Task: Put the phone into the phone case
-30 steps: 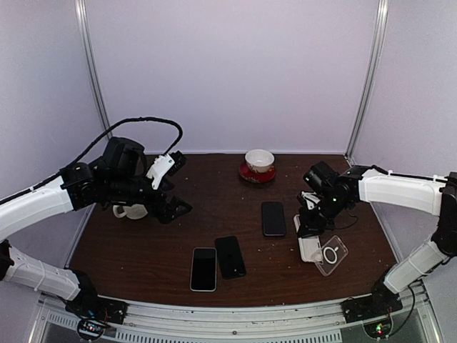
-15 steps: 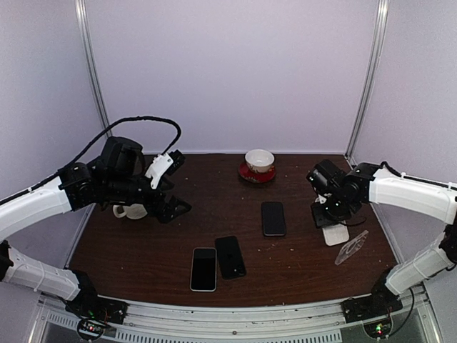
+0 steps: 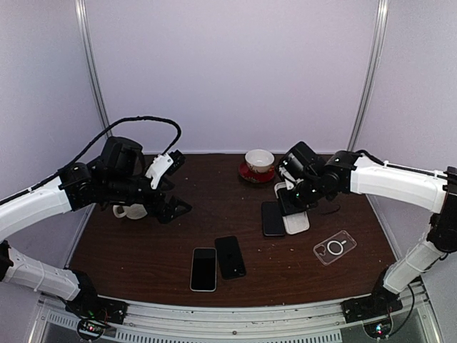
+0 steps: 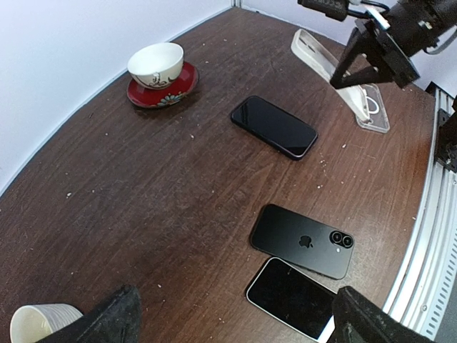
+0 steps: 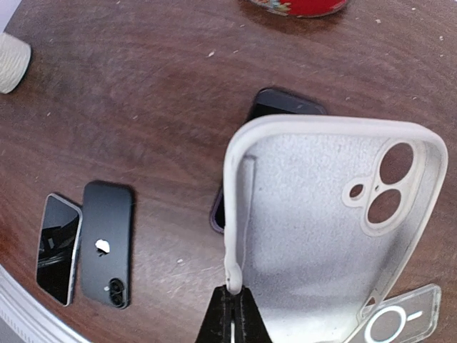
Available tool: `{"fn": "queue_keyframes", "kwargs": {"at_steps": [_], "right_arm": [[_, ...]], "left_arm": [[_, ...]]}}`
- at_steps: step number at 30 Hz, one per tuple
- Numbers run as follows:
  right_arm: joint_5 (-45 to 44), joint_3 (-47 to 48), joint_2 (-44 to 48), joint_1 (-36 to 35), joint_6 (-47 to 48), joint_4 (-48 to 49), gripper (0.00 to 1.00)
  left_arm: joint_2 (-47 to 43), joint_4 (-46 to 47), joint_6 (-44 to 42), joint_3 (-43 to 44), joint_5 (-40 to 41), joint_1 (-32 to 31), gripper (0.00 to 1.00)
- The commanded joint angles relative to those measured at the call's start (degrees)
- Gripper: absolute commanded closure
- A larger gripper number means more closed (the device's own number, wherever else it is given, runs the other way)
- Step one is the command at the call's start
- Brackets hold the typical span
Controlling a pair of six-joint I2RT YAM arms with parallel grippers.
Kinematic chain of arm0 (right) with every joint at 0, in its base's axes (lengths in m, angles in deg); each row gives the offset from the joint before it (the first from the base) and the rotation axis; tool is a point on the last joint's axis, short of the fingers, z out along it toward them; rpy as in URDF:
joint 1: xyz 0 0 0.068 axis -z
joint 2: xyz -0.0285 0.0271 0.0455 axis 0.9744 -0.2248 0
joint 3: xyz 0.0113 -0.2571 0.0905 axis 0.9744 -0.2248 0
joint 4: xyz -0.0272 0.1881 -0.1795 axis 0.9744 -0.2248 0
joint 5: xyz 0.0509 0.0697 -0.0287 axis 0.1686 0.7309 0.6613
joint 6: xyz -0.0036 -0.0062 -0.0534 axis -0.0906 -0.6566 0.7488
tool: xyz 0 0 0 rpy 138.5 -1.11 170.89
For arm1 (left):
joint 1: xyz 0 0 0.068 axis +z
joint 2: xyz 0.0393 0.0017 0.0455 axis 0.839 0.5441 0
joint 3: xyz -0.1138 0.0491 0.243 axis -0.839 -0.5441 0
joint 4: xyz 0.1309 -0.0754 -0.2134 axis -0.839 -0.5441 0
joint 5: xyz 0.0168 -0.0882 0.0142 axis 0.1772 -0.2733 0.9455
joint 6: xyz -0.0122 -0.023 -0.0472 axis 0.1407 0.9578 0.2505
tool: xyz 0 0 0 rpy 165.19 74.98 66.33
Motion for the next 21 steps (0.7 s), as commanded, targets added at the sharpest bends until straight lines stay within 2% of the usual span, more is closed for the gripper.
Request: {"fn": "queue_keyframes", "kwargs": {"at_steps": [1,4,7,15,20,21], "right_arm": [[0.29,1.20,-2.48,-9.60,-15.15,-11.04,1.00],[5.03,-3.33,-4.61,-17.18,-25.05,-9.04,1.00],[8.28,-5.98,-6.02,-20.26,-30.26,-4.90,1.00],[8.75,-6.55,-12.28,-18.51,-31.67,0.13,1.00],[9.73,-11.57,-11.34,-15.63,-34.21,6.38,0.99],[9.54,-11.63,-11.33,-15.41,-33.98,6.40,0.96]], "left_arm": [[-0.62,2.17,-0.61,-0.72,-0.23,0.39,0.02],[-0.44,2.23,-0.64,-0.73,-0.14,0.39,0.02],[-0.26,2.26,-0.47,-0.82,-0.58,0.39,0.03],[-0.37,2.16,-0.46,-0.82,-0.43,0.39,0.02],[-0.68,2.17,-0.50,-0.82,-0.63,0.39,0.03],[-0.79,2.16,-0.54,-0.82,-0.51,0.39,0.02]]}}
